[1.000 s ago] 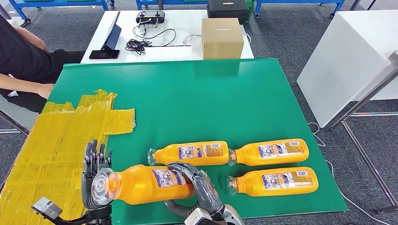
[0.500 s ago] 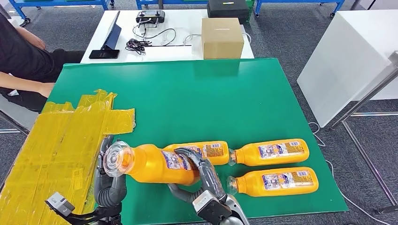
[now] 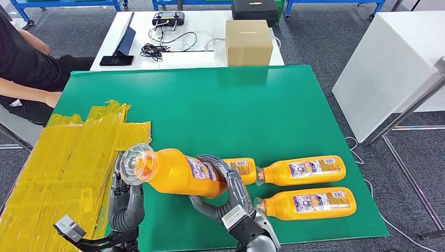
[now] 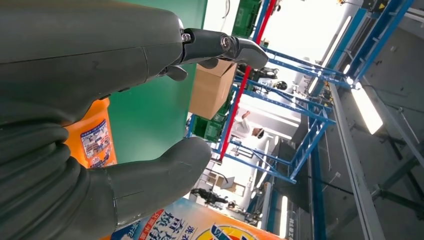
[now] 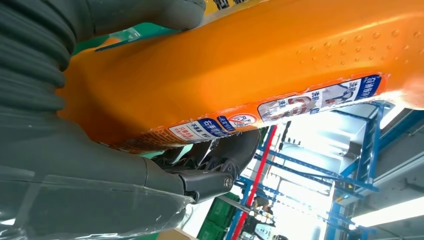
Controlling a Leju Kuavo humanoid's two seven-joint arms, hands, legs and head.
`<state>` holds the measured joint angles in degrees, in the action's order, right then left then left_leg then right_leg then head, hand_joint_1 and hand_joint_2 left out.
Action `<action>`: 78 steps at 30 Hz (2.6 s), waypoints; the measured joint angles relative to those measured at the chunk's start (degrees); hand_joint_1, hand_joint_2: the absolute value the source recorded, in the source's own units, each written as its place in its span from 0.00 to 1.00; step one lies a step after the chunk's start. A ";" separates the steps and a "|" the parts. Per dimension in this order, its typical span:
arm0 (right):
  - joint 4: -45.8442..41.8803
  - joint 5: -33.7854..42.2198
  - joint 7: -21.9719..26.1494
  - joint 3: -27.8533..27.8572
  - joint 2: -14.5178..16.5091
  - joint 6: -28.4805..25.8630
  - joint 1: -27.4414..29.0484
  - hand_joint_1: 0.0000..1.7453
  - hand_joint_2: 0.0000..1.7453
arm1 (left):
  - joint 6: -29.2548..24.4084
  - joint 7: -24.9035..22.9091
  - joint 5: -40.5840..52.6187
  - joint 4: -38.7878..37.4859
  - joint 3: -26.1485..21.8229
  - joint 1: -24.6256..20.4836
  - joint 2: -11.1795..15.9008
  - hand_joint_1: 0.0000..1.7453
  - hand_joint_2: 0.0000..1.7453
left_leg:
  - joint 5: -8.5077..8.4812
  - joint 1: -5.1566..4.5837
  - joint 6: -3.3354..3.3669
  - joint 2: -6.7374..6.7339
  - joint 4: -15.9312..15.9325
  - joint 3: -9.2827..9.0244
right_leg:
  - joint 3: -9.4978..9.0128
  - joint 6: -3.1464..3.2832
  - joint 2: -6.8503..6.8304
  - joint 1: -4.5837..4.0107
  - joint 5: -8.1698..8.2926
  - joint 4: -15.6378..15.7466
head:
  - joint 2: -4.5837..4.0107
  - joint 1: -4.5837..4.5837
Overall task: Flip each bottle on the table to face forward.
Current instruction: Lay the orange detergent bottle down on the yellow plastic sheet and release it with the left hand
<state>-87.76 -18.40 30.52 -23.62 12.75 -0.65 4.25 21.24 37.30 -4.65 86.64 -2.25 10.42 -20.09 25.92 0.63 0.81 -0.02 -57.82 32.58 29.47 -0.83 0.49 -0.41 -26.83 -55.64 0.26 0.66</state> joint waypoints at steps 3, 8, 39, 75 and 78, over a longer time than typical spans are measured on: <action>-0.05 0.24 0.02 0.34 0.05 0.31 0.00 1.00 1.00 | 0.21 0.04 -0.01 0.00 0.00 0.00 0.00 0.00 1.00 | 0.00 0.00 0.00 0.00 0.00 0.00 | 0.00 0.00 0.00 0.00 0.00 0.00 | 0.00 0.00; -0.33 0.50 0.18 1.12 0.06 0.46 -0.02 1.00 1.00 | 0.36 0.44 -0.01 0.00 0.00 0.00 0.00 0.00 1.00 | 0.00 0.00 0.00 0.01 0.00 0.00 | 0.00 0.00 0.00 0.00 0.00 0.00 | 0.00 0.00; -1.89 1.15 0.58 2.62 0.07 0.50 0.32 1.00 1.00 | 1.50 2.74 0.78 1.44 0.48 0.23 0.00 1.00 0.00 | 0.00 0.00 0.00 0.06 0.00 0.00 | 0.00 0.00 -0.01 -0.01 0.00 0.00 | 0.00 -0.01; -6.67 3.05 1.80 5.29 -0.77 1.58 3.16 1.00 1.00 | -1.60 2.03 2.19 3.96 -0.58 0.59 0.00 0.00 0.00 | 0.00 0.00 0.00 0.15 0.00 0.00 | 0.00 0.00 -0.02 0.00 0.00 0.00 | 0.00 0.00; -6.67 3.05 1.80 5.44 -0.77 1.61 3.25 1.00 1.00 | -1.75 1.88 2.10 3.96 -0.59 0.59 0.00 0.00 0.00 | 0.00 0.00 0.00 0.15 0.00 0.00 | 0.00 0.00 -0.02 0.00 0.00 0.00 | 0.00 -0.01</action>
<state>-94.42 -15.34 32.33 -18.17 11.98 0.96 7.50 19.49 39.19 -2.55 90.60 -2.84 11.01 -20.09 25.92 0.63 0.81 0.13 -57.82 32.59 29.46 -0.83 0.47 -0.41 -26.83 -55.64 0.26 0.66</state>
